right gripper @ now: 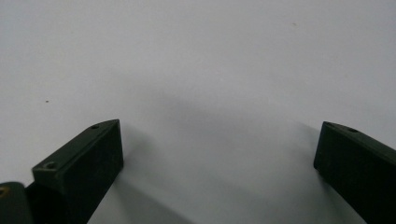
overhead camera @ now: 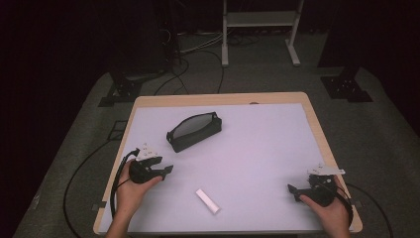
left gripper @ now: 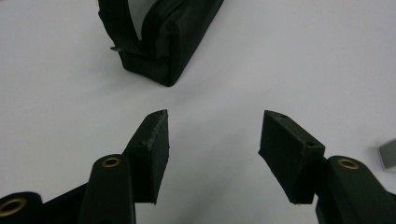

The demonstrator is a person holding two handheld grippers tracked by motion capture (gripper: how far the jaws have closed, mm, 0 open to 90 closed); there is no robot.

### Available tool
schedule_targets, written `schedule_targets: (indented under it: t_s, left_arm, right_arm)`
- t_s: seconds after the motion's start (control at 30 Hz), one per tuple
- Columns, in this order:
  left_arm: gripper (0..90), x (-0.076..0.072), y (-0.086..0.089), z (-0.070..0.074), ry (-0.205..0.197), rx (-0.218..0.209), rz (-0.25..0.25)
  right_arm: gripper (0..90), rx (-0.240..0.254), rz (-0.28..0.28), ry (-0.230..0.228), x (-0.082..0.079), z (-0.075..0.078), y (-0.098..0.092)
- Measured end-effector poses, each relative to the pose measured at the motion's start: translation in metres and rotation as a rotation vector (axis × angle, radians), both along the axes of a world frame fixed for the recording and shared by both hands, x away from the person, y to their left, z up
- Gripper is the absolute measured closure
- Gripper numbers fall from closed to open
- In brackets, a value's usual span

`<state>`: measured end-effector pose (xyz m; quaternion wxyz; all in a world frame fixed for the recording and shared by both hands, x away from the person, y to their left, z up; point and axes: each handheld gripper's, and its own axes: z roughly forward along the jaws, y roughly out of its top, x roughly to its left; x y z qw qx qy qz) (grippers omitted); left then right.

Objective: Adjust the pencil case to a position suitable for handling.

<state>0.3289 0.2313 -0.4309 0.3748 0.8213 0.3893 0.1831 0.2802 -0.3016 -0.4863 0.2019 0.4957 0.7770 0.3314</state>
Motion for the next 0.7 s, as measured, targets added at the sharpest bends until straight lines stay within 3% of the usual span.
schedule_targets:
  t_s: [0.7]
  left_arm:
    - [46.7, 0.020, -0.008, 0.018, -0.011, 0.001, -0.013]
  right_arm:
    - [0.6, 0.000, 0.000, 0.000, 0.000, 0.000, 0.000]
